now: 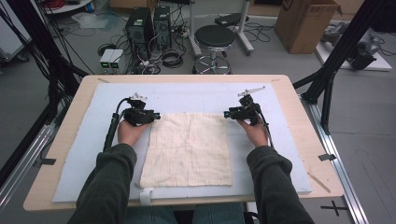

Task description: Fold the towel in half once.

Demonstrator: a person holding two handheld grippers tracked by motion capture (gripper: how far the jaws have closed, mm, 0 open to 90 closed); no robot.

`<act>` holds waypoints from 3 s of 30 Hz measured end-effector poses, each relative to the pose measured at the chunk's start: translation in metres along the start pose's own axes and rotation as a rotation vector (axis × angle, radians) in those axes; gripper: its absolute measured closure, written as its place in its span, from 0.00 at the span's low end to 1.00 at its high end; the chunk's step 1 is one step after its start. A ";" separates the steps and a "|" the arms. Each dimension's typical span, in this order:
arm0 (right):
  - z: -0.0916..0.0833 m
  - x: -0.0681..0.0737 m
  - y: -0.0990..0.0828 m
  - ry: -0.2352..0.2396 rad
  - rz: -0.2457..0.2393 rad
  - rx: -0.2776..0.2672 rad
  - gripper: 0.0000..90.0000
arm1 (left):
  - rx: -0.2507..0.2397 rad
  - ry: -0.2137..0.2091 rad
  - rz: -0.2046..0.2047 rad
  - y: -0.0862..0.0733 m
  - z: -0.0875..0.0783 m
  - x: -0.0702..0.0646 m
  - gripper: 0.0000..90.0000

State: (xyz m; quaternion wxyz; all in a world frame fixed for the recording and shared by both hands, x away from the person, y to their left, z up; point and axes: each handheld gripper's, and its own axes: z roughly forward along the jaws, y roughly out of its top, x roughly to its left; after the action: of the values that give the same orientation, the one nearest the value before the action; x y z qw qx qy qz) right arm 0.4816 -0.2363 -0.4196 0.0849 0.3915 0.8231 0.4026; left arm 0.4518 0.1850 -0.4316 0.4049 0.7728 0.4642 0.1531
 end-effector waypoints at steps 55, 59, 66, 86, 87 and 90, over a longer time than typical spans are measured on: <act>-0.028 0.029 0.018 0.011 -0.085 -0.045 0.96 | -0.128 -0.001 0.068 0.008 -0.048 -0.022 0.97; -0.033 0.032 0.014 0.034 -0.083 -0.069 0.96 | -0.128 -0.008 0.087 0.004 -0.052 -0.026 0.97; -0.037 0.036 0.007 0.046 -0.082 -0.065 0.96 | -0.114 -0.012 0.123 -0.003 -0.056 -0.033 0.97; -0.050 0.049 -0.011 0.081 -0.128 -0.051 0.96 | -0.124 -0.037 0.187 -0.018 -0.072 -0.046 0.97; -0.051 0.048 -0.014 0.085 -0.125 -0.049 0.96 | -0.125 -0.041 0.194 -0.019 -0.074 -0.047 0.97; -0.053 0.049 -0.021 0.089 -0.127 -0.055 0.96 | -0.136 -0.049 0.197 -0.023 -0.077 -0.050 0.97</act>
State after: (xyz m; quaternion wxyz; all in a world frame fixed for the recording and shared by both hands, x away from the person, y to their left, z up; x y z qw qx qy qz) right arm 0.4123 -0.2406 -0.3911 0.0843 0.3175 0.8379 0.4359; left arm 0.3647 0.1859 -0.3942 0.4507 0.7887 0.3647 0.2045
